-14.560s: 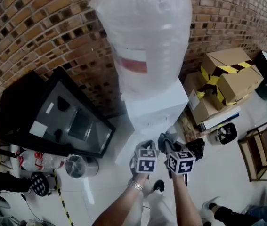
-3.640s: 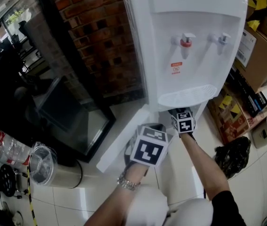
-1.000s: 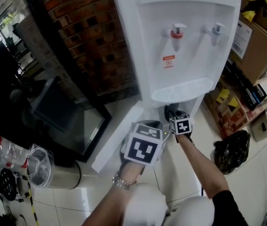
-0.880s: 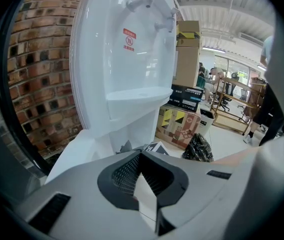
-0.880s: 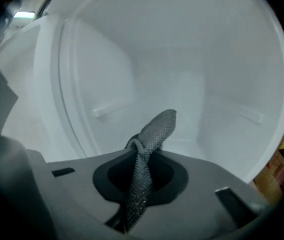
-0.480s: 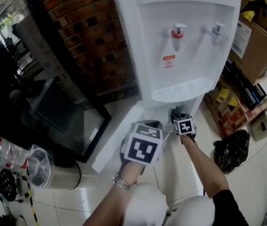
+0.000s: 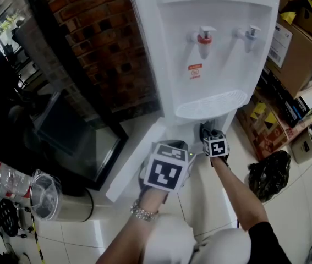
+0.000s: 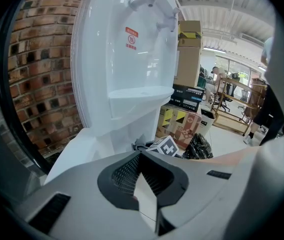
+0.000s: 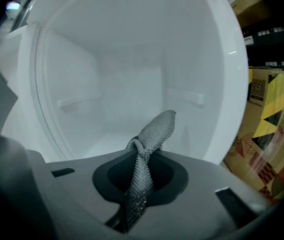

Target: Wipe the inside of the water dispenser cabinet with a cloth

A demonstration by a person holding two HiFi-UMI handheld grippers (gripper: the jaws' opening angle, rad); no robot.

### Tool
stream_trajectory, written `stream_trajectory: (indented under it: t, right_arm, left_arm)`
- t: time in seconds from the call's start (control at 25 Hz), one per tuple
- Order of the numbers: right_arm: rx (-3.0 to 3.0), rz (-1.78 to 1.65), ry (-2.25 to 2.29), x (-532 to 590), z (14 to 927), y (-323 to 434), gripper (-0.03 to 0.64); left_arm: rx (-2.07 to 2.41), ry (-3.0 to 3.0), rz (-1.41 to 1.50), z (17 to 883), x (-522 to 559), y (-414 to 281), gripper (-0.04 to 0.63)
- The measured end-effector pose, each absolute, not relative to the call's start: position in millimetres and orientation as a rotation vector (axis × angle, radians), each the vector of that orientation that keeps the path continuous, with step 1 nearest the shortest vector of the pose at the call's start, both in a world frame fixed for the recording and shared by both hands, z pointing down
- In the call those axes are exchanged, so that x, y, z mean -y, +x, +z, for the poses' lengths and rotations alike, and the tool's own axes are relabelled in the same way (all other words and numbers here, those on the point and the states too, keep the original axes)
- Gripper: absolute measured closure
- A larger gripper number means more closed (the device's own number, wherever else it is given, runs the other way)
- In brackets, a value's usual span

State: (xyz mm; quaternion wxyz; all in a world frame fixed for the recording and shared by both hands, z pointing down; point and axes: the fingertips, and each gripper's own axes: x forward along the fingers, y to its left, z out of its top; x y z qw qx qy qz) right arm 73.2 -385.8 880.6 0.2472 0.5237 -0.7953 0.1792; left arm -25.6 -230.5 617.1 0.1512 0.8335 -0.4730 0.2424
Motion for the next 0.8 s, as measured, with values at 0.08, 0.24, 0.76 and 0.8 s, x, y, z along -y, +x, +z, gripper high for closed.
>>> stream_trajectory:
  t: [0.08, 0.24, 0.76, 0.8]
  right_arm:
    - [2.264, 0.477, 1.346, 376, 869, 38, 0.586]
    - [2.378, 0.454, 1.183, 356, 860, -20, 0.586]
    - [2.054, 0.49, 1.516, 389, 894, 127, 0.586]
    - [2.066, 0.486, 1.518, 389, 891, 128, 0.586]
  left_arm:
    - [1.358, 2.391, 0.699, 618, 230, -26, 0.594]
    - [1.354, 2.392, 0.701, 618, 230, -26, 0.594]
    - [1.346, 2.397, 0.697, 617, 229, -22, 0.594]
    - [1.343, 2.399, 0.698, 617, 229, -21, 0.594]
